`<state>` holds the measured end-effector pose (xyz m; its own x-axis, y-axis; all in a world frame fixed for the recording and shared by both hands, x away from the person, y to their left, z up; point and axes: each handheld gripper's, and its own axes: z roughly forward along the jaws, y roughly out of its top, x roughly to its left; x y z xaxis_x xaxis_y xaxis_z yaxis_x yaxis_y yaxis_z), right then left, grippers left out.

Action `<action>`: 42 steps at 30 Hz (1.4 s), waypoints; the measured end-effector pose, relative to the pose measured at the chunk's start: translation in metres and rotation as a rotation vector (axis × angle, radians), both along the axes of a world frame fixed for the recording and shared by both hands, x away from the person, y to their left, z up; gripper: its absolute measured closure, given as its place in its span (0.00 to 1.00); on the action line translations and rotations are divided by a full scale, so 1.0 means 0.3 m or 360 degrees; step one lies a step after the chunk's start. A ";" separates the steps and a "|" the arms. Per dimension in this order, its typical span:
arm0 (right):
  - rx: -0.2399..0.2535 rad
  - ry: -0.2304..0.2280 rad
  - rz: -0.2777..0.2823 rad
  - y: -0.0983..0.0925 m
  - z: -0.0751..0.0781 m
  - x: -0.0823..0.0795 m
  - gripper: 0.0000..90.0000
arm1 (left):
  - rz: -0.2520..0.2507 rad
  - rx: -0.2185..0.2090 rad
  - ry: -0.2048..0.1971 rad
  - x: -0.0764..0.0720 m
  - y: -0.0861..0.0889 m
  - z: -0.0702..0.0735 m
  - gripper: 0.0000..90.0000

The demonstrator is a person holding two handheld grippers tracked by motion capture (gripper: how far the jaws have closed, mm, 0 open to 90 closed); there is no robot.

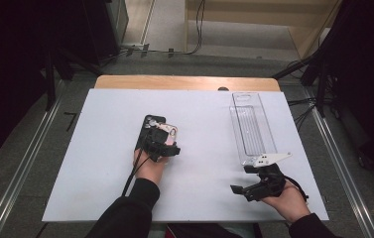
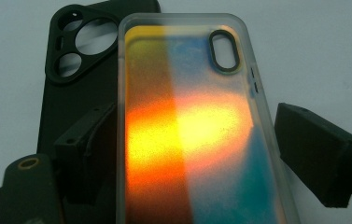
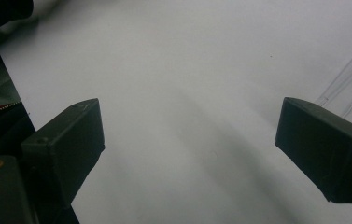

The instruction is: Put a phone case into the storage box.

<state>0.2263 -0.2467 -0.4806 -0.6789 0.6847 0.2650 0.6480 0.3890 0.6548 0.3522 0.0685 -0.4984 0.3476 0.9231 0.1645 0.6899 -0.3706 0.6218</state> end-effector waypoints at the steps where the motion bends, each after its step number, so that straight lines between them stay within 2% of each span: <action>1: 0.0001 0.0000 0.0000 0.000 0.000 0.000 0.07 | 0.0000 -0.0001 0.0001 0.000 0.001 0.000 0.18; 17: 0.0002 0.0001 0.0002 0.001 0.000 0.000 0.07 | -0.0010 -0.0022 0.0046 0.007 0.020 0.014 0.19; 23: 0.0001 0.0002 0.0003 0.001 0.000 0.000 0.07 | -0.0022 -0.0076 0.0055 0.007 0.033 0.035 0.19; 25: 0.0000 0.0001 0.0005 0.001 0.000 0.000 0.07 | -0.0028 -0.0074 0.0059 0.008 0.033 0.040 0.19; 32: 0.0004 0.0001 0.0003 0.000 0.000 0.000 0.07 | -0.0071 -0.0168 0.0078 0.010 0.049 0.089 0.19; 39: 0.0007 -0.0001 0.0003 0.000 0.001 0.000 0.07 | -0.0169 -0.0244 0.0111 -0.002 0.061 0.147 0.19; 42: 0.0008 -0.0001 0.0001 0.000 0.001 0.000 0.07 | -0.0210 -0.0295 0.0127 -0.007 0.068 0.169 0.19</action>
<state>0.2263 -0.2466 -0.4803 -0.6797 0.6829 0.2677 0.6472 0.3865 0.6571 0.3500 0.0889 -0.4477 0.4725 0.8806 -0.0365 0.6926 -0.3453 0.6333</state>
